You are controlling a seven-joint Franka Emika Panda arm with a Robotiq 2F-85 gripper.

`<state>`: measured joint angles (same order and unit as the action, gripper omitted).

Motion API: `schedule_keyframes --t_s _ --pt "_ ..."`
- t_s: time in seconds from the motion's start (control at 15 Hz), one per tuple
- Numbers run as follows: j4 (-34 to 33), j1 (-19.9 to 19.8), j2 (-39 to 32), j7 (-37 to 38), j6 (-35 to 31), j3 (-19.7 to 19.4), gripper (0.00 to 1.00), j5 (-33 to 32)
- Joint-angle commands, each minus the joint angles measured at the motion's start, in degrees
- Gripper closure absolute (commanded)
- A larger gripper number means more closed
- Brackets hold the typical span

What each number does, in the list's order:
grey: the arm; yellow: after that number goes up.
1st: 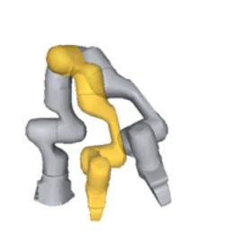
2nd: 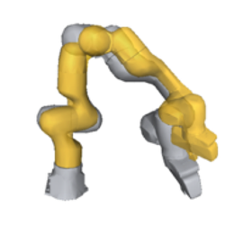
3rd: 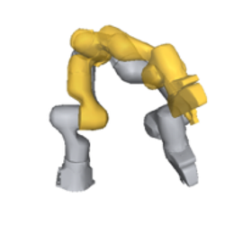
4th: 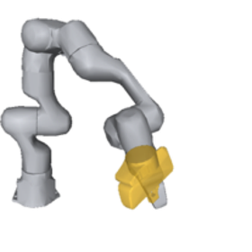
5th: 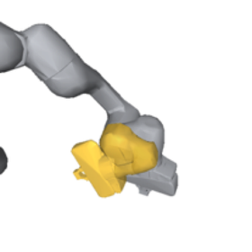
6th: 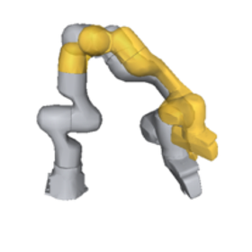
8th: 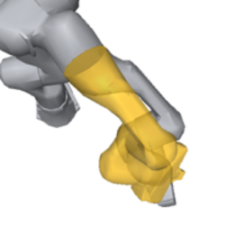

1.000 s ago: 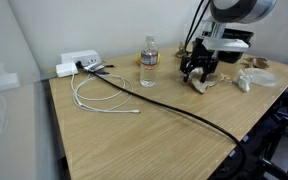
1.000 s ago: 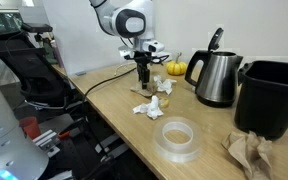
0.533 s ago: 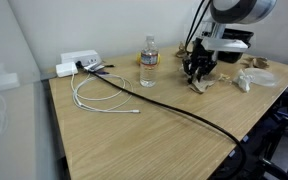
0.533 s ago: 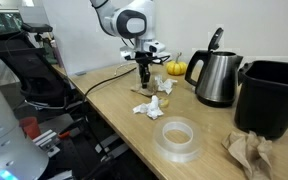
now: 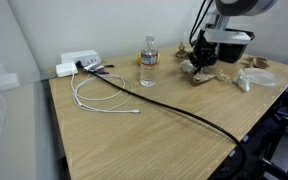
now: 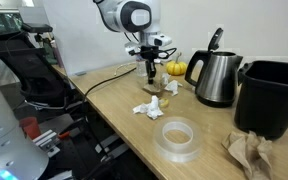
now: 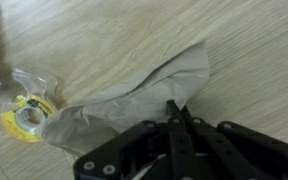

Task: Close the kettle, open it then throw the brown paper in the landfill bin

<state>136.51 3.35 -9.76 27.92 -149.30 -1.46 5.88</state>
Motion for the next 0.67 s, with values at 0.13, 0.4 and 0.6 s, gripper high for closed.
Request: schedule_keyframes --t_s 0.13,0.4,0.6 --pt "1.16 -0.91 7.77 1.51 8.37 -1.1 1.0 -1.34" --pt "1.58 -2.33 14.46 1.94 11.39 -0.71 1.0 -2.63" --pt "0.77 -4.09 18.01 4.63 5.12 -0.13 1.0 -4.57"
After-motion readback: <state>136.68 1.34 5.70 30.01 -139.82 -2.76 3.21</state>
